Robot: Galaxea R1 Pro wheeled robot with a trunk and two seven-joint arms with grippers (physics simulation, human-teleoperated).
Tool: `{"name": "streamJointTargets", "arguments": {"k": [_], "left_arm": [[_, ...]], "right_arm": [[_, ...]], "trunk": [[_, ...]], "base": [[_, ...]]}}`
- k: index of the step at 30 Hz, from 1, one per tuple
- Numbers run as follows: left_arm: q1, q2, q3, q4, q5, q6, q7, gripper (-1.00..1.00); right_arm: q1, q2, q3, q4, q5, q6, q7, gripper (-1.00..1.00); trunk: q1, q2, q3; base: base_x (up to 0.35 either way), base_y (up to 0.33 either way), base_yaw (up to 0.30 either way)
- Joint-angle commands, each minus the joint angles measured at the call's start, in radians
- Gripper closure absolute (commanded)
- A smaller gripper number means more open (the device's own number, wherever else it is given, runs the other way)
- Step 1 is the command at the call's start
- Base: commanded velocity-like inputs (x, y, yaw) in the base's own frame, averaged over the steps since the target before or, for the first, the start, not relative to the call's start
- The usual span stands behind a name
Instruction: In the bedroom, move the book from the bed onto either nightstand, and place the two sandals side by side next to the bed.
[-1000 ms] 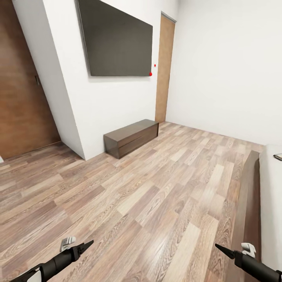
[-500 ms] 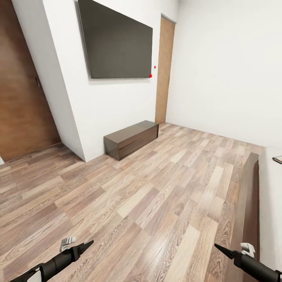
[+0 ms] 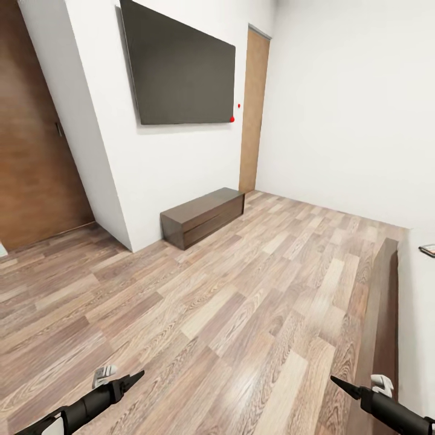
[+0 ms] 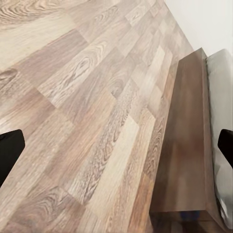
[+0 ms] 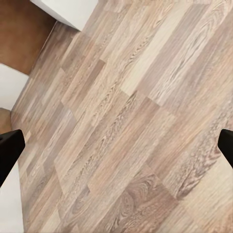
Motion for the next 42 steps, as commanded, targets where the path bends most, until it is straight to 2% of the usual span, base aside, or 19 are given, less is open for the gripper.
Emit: {"name": "streamJointTargets", "arguments": {"k": [1, 38, 42], "left_arm": [[-0.001, 0.000, -0.009, 0.001, 0.005, -0.010, -0.001, -1.00], [-0.001, 0.000, -0.009, 0.001, 0.005, -0.010, -0.001, -1.00], [-0.001, 0.000, -0.009, 0.001, 0.005, -0.010, -0.001, -1.00]], "right_arm": [[-0.002, 0.000, 0.009, 0.004, -0.008, -0.003, 0.004, -1.00], [-0.002, 0.002, 0.007, 0.004, -0.010, -0.003, 0.004, -1.00], [-0.002, 0.002, 0.007, 0.004, -0.010, -0.003, 0.004, -1.00]], "trunk": [[-0.004, 0.007, 0.002], [-0.146, 0.266, 0.118], [-0.146, 0.266, 0.118]], "base": [[0.000, 0.000, 0.000], [0.000, 0.000, 0.000], [0.000, 0.000, 0.000]]}}
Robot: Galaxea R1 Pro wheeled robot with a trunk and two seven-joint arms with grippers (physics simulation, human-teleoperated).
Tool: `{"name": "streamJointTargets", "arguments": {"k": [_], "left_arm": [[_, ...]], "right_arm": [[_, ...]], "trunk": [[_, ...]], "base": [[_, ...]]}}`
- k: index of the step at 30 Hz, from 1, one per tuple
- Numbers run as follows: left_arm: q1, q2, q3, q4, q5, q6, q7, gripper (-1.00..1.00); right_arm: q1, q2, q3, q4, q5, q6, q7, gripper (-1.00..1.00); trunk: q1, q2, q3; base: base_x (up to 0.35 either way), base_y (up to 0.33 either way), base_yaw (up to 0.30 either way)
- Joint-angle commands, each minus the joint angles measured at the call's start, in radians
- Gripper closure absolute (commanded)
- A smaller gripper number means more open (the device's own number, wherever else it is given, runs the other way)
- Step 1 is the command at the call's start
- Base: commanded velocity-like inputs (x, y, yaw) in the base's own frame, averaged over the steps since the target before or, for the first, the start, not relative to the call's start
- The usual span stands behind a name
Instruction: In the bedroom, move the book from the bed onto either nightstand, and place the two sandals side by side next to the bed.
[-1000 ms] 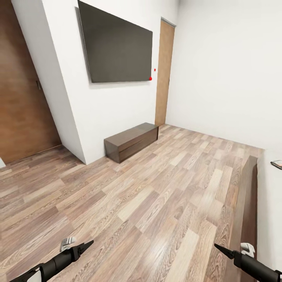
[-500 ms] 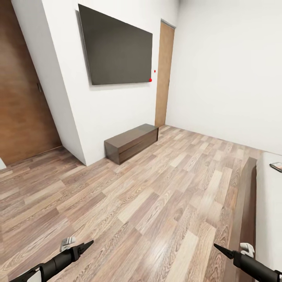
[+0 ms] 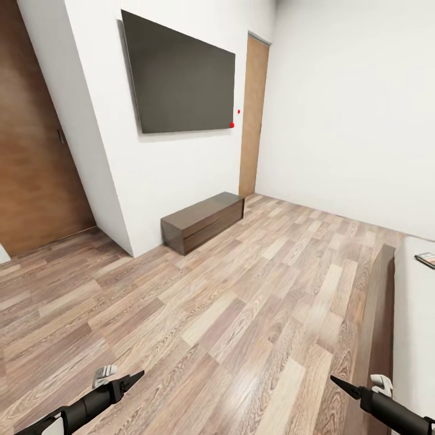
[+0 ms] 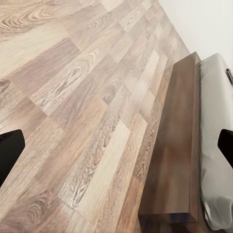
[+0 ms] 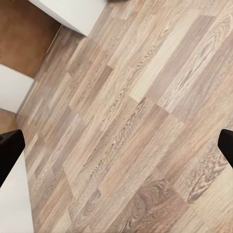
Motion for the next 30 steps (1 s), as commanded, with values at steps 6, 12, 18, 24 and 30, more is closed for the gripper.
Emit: {"name": "streamJointTargets", "arguments": {"k": [6, 12, 18, 24, 30], "left_arm": [[-0.001, 0.000, -0.008, 0.001, 0.005, -0.010, -0.001, -1.00], [-0.001, 0.000, -0.008, 0.001, 0.005, -0.010, -0.001, -1.00], [-0.001, 0.000, -0.008, 0.001, 0.005, -0.010, -0.001, -1.00], [-0.001, 0.000, -0.008, 0.001, 0.005, -0.010, -0.001, -1.00], [-0.001, 0.000, -0.008, 0.001, 0.005, -0.010, -0.001, -1.00]], "right_arm": [[-0.002, 0.000, 0.008, 0.004, -0.008, -0.003, 0.004, -1.00], [-0.002, 0.000, 0.008, 0.004, -0.008, -0.003, 0.004, -1.00], [-0.002, 0.000, 0.008, 0.004, -0.008, -0.003, 0.004, -1.00], [-0.002, 0.000, 0.008, 0.004, -0.008, -0.003, 0.004, -1.00], [-0.002, 0.000, 0.008, 0.004, -0.007, -0.003, 0.004, -1.00]], "trunk": [[0.000, -0.001, -0.001], [0.000, -0.001, -0.001], [0.000, -0.001, -0.001], [0.000, -0.001, -0.001], [0.000, -0.001, -0.001]], "base": [[0.000, 0.000, 0.000], [0.000, 0.000, 0.000], [0.000, 0.000, 0.000], [0.063, 0.000, 0.000], [0.286, 0.000, 0.000]]}}
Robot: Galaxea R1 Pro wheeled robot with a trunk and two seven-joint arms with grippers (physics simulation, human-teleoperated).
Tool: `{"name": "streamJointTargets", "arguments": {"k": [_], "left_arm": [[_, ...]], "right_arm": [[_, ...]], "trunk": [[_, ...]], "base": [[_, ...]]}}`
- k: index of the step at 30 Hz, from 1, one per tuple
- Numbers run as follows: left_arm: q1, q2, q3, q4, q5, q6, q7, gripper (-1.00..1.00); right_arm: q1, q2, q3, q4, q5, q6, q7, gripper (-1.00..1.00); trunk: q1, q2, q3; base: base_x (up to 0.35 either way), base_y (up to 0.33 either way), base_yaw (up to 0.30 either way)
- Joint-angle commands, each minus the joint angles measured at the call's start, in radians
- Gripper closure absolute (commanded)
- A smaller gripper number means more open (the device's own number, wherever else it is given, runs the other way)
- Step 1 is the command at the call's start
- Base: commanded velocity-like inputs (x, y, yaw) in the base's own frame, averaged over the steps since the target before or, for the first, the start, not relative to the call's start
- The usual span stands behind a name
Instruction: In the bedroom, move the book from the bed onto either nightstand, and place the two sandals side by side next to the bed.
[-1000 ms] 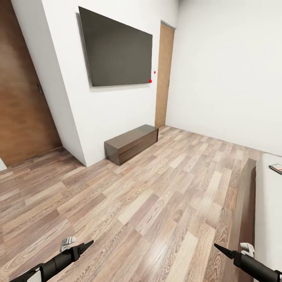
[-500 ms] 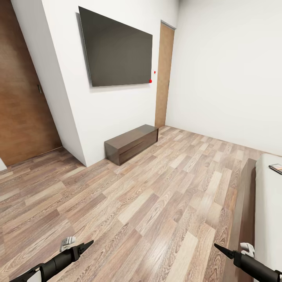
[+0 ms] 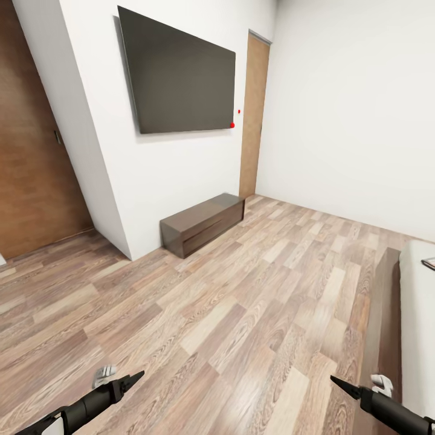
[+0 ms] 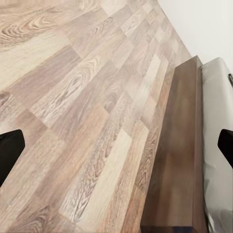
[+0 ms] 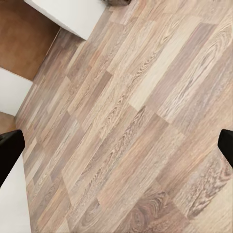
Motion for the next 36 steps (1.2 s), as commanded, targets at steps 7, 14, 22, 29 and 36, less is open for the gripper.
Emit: {"name": "streamJointTargets", "arguments": {"k": [7, 14, 22, 29, 36], "left_arm": [[-0.001, 0.000, -0.008, 0.001, 0.005, -0.010, -0.001, -1.00], [-0.001, 0.000, -0.008, 0.001, 0.005, -0.010, 0.000, -1.00], [-0.001, 0.000, -0.008, 0.001, 0.005, -0.010, -0.001, -1.00], [-0.001, 0.000, -0.008, 0.001, 0.005, -0.010, 0.000, -1.00], [-0.001, 0.000, -0.008, 0.001, 0.005, -0.010, 0.048, -1.00]], "right_arm": [[-0.002, 0.000, 0.008, 0.004, -0.008, -0.003, 0.004, -1.00], [-0.002, 0.000, 0.009, 0.004, -0.008, -0.003, 0.004, -1.00], [-0.002, 0.000, 0.008, 0.004, -0.009, -0.003, 0.004, -1.00], [-0.002, 0.000, 0.010, 0.004, -0.008, -0.003, 0.004, -1.00], [-0.002, 0.000, 0.010, 0.004, -0.008, -0.003, 0.004, -1.00]], "trunk": [[0.001, 0.000, -0.001], [0.001, 0.000, -0.001], [0.001, 0.000, -0.001], [0.001, 0.000, -0.001], [0.001, 0.000, -0.001]], "base": [[0.330, 0.000, 0.000], [0.333, 0.000, 0.000], [0.334, 0.000, 0.000], [0.334, 0.000, 0.000], [0.334, 0.000, 0.000]]}}
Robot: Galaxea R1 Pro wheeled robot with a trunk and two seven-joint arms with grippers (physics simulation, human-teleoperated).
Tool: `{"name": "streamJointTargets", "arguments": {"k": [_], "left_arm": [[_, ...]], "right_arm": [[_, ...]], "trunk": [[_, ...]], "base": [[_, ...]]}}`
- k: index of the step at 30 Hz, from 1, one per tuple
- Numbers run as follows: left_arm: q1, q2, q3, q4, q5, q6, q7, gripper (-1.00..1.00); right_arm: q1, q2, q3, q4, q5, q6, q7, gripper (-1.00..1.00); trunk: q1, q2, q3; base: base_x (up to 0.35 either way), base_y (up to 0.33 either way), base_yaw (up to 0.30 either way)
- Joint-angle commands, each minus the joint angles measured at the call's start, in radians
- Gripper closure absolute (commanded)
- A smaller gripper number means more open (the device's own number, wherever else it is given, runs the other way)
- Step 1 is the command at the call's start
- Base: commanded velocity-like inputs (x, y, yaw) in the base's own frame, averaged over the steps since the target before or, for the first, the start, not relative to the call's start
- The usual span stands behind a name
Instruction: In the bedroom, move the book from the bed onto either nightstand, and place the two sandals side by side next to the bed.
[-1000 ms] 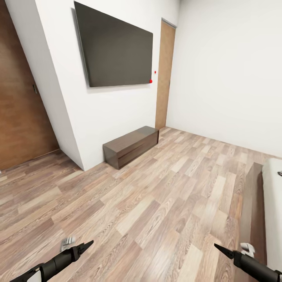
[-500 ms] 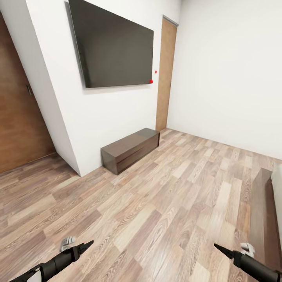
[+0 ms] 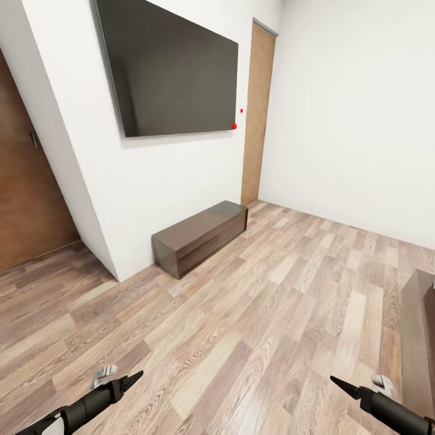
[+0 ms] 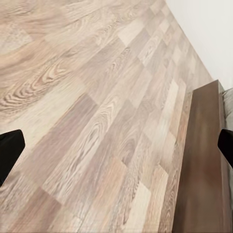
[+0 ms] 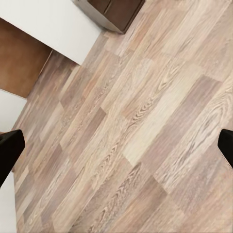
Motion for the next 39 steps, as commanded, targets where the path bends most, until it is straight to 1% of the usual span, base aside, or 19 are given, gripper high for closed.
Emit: {"name": "streamJointTargets", "arguments": {"k": [1, 5, 11, 14, 39], "left_arm": [[-0.001, 0.000, -0.008, 0.001, 0.005, -0.010, 0.000, -1.00], [-0.001, 0.000, -0.008, 0.001, 0.005, -0.010, 0.003, -1.00], [-0.001, 0.000, -0.008, 0.001, 0.005, -0.010, 0.003, -1.00], [-0.001, 0.000, -0.008, 0.001, 0.005, -0.010, 0.003, -1.00], [-0.001, 0.000, -0.008, 0.001, 0.005, -0.010, 0.003, -1.00]], "right_arm": [[-0.002, 0.000, 0.008, 0.004, -0.008, -0.003, 0.004, -1.00], [-0.002, 0.000, 0.008, 0.004, -0.008, -0.003, 0.004, -1.00], [-0.002, 0.000, 0.008, 0.004, -0.008, -0.003, 0.004, -1.00], [-0.002, 0.000, 0.008, 0.004, -0.008, -0.003, 0.004, -1.00], [-0.002, 0.002, 0.008, 0.004, -0.008, -0.003, 0.004, -1.00]], "trunk": [[0.001, 0.000, -0.001], [0.001, 0.000, -0.001], [0.001, 0.000, -0.001], [0.001, 0.000, -0.001], [0.001, 0.000, -0.001]], "base": [[0.334, 0.000, 0.000], [0.334, 0.000, -0.035], [0.331, 0.000, -0.186], [0.326, 0.000, -0.061], [0.323, 0.000, -0.004]]}}
